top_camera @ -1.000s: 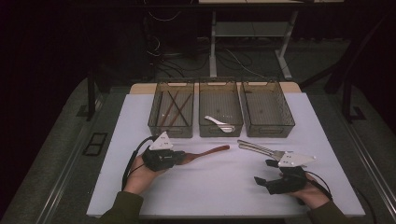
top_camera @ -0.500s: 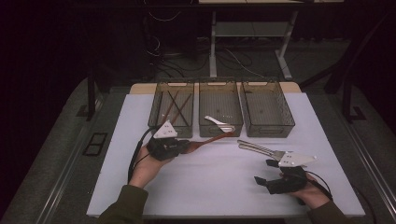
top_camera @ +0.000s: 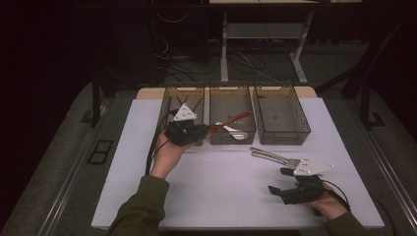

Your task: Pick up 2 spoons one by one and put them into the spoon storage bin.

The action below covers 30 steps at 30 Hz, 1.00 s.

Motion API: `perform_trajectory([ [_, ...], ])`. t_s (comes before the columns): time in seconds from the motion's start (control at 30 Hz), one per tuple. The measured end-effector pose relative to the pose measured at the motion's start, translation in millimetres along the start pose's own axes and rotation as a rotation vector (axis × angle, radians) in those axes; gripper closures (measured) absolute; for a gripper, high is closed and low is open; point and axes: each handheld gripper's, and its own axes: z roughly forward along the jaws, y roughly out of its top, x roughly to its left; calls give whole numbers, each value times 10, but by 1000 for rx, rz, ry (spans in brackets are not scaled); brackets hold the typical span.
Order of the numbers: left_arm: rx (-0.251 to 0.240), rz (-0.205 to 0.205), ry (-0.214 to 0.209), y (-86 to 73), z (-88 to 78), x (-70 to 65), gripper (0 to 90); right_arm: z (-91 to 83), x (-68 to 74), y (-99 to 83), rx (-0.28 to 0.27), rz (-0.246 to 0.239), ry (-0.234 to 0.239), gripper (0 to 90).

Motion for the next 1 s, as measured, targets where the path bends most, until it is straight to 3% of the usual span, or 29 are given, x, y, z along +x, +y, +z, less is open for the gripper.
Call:
perform_trajectory([
  [0.3,8,-33,41,197,293,124,816,-5,-3,0,-5,0,1,177],
  [0.57,41,-96,89,266,583,222,816,-8,0,2,-7,1,5,177],
  [0.77,81,-111,112,278,748,207,815,-11,0,2,-8,1,6,178],
  [0.93,129,-92,128,240,835,194,815,-14,-3,1,-11,1,7,177],
  [1.0,127,-102,125,230,847,197,815,-14,-4,2,-11,-1,7,178],
])
